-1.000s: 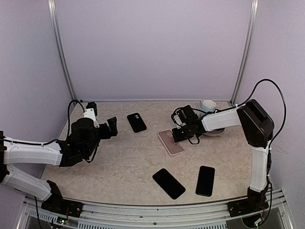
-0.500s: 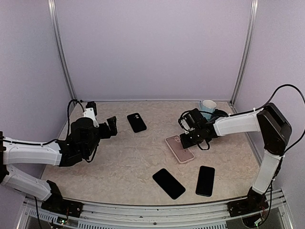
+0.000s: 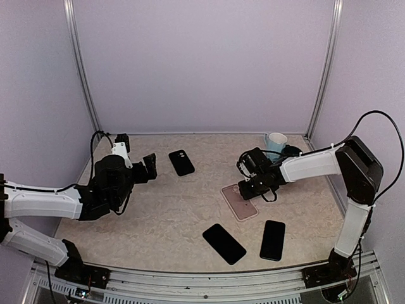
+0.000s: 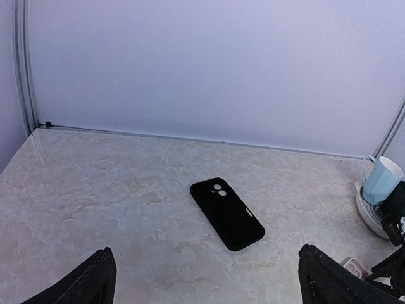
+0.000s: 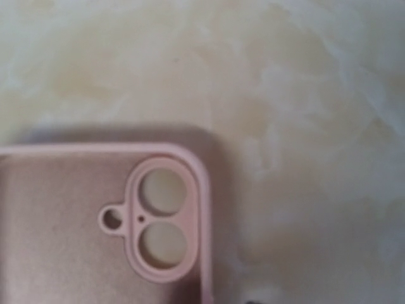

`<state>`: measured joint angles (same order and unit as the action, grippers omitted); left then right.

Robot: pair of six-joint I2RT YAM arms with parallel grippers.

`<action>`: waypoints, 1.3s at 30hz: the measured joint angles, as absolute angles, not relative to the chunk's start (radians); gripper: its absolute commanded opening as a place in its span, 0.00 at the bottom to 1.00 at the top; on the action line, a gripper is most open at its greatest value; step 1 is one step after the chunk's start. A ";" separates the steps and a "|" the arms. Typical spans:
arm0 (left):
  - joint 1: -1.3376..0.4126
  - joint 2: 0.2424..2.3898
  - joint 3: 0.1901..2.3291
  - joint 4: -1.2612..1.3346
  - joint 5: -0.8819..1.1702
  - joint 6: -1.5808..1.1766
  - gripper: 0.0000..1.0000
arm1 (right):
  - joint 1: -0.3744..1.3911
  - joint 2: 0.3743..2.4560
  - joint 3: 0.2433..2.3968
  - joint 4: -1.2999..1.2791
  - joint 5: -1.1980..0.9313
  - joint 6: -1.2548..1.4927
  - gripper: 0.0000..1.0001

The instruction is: Put the phone into the phone case

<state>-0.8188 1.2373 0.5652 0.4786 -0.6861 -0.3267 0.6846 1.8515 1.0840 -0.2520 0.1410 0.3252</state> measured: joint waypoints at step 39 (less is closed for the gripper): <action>-0.923 1.442 0.714 0.630 -0.571 -0.170 0.99 | 0.960 1.363 0.737 -0.840 0.223 1.022 0.99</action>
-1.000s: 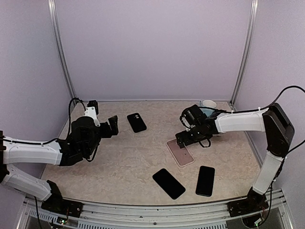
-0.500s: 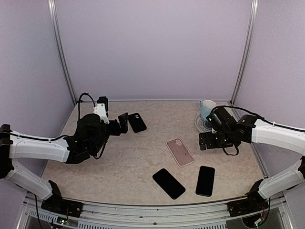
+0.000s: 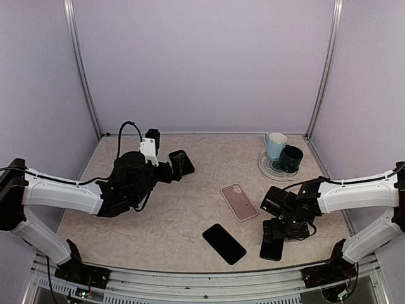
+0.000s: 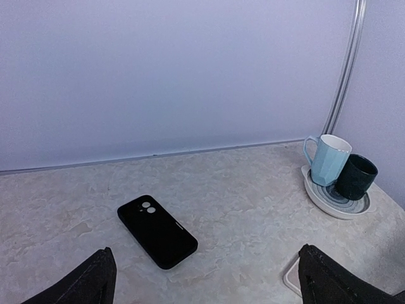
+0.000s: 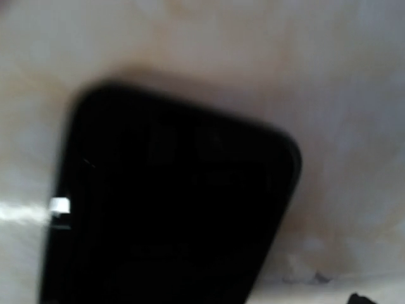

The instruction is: Put the phone into the phone case

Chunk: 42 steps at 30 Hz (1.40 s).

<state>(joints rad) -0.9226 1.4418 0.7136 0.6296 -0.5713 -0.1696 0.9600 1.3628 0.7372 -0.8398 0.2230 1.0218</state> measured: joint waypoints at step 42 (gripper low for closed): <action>-0.942 1.552 0.855 0.576 -0.492 -0.155 0.99 | 0.965 1.406 0.705 -0.595 0.173 0.820 0.64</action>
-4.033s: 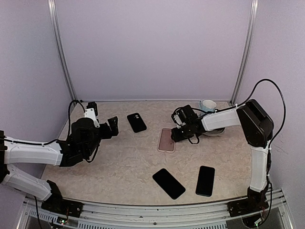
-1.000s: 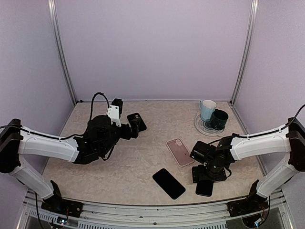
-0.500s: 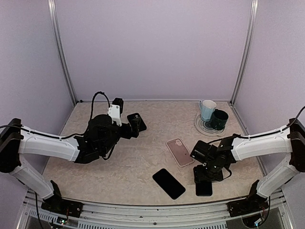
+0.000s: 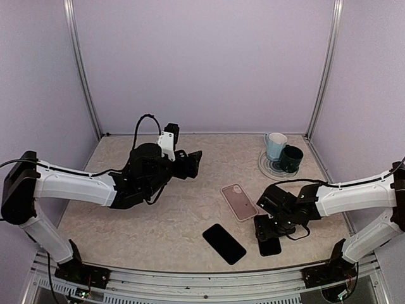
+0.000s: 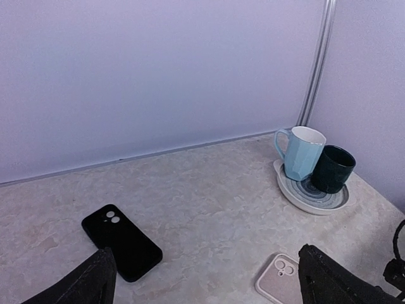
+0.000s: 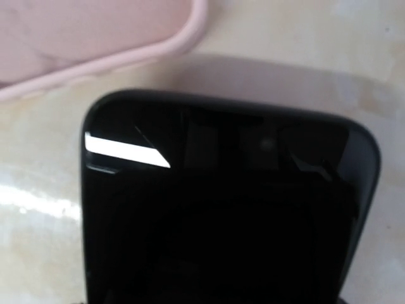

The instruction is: Put the phone into the phone case

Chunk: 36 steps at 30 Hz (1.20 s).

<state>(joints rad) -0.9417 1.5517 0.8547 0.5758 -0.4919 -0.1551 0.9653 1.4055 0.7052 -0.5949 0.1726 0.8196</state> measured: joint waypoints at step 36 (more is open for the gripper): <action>-0.916 1.989 1.267 0.362 0.285 -0.377 0.91 | 0.931 1.439 0.867 -0.868 0.043 0.760 0.99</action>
<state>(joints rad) -0.9161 1.9892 1.2671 0.3618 0.2848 -0.3775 0.9310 1.4395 0.8669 -0.8680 0.0425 0.7597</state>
